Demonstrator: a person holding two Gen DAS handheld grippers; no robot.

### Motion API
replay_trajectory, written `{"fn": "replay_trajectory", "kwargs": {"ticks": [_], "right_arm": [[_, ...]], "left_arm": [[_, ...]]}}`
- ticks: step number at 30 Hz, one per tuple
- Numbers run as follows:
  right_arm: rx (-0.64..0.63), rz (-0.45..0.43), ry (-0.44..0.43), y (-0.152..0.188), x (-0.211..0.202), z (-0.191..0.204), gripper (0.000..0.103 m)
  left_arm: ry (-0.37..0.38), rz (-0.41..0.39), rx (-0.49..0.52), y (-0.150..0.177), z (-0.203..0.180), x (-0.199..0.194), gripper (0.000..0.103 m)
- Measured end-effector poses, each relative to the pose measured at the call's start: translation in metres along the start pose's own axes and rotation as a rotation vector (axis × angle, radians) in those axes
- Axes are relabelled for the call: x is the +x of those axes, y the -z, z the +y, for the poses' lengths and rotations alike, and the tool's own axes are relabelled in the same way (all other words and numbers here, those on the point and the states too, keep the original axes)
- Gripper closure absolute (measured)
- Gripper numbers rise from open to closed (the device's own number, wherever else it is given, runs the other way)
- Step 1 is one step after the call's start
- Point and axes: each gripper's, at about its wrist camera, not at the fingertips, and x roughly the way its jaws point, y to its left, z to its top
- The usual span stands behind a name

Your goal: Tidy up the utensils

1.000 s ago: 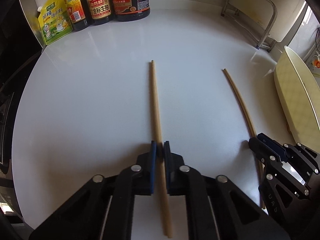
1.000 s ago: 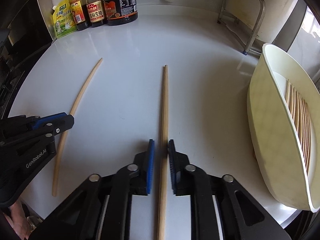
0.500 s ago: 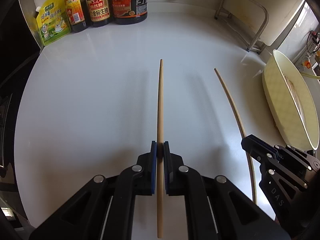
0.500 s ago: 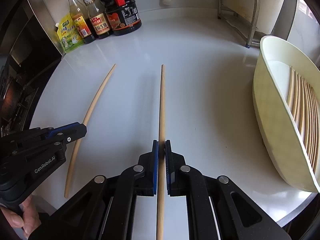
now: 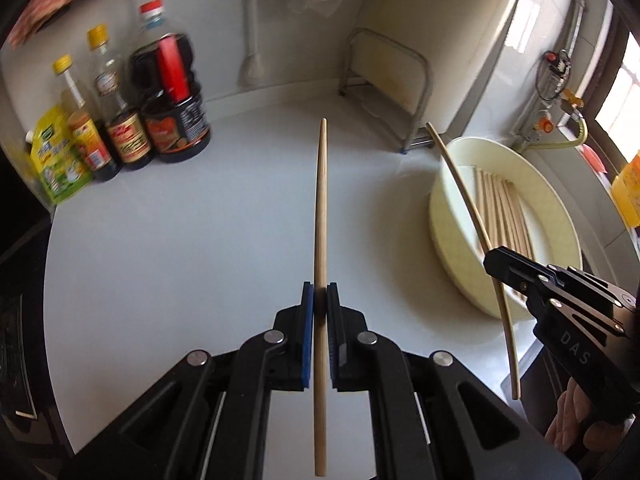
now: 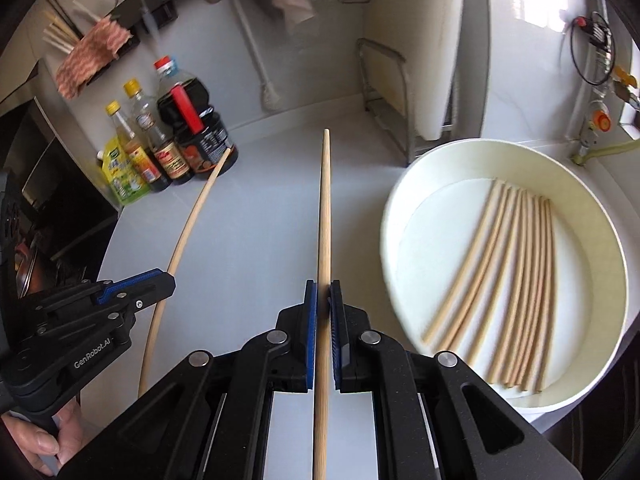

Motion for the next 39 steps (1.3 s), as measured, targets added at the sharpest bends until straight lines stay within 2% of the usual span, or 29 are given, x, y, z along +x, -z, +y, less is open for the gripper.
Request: {"fn": "replay_trajectory", "kwargs": {"ticks": [5,11,16,22,24,26,28,29,33,37,39], "right_arm": [[0.113,-0.051,0.071,-0.008,-0.019,-0.056,0.097],[0.230,-0.058,0.153,-0.012,-0.022,-0.114,0.097],[0.277,-0.050,0.190,-0.017,-0.017,-0.140,0.097],[0.298,-0.030,0.204,-0.021,-0.005,-0.156,0.096],[0.298,-0.028,0.206,-0.021,-0.003,-0.158,0.096],[0.302,-0.034,0.211,-0.020,-0.004,-0.160,0.095],[0.310,-0.035,0.221,-0.018,-0.005,-0.161,0.093],[0.313,-0.036,0.223,-0.017,-0.006,-0.162,0.093],[0.314,-0.035,0.232,-0.015,-0.010,-0.161,0.093],[0.310,-0.036,0.241,-0.012,-0.016,-0.157,0.090],[0.308,-0.037,0.242,-0.011,-0.019,-0.155,0.090]], "left_arm": [[0.082,-0.022,0.134,-0.033,-0.061,0.008,0.096],[0.180,0.002,0.252,-0.064,-0.128,0.034,0.096],[0.206,0.034,0.299,-0.081,-0.166,0.059,0.096],[0.186,0.052,0.305,-0.092,-0.182,0.081,0.095],[0.181,0.050,0.290,-0.094,-0.180,0.083,0.089],[0.168,0.044,0.279,-0.095,-0.178,0.083,0.068],[0.160,0.033,0.264,-0.096,-0.175,0.082,0.054],[0.157,0.029,0.258,-0.096,-0.173,0.080,0.050],[0.133,0.025,0.242,-0.097,-0.166,0.074,0.050],[0.129,0.023,0.236,-0.094,-0.162,0.066,0.043],[0.128,0.021,0.234,-0.093,-0.160,0.063,0.042]]}}
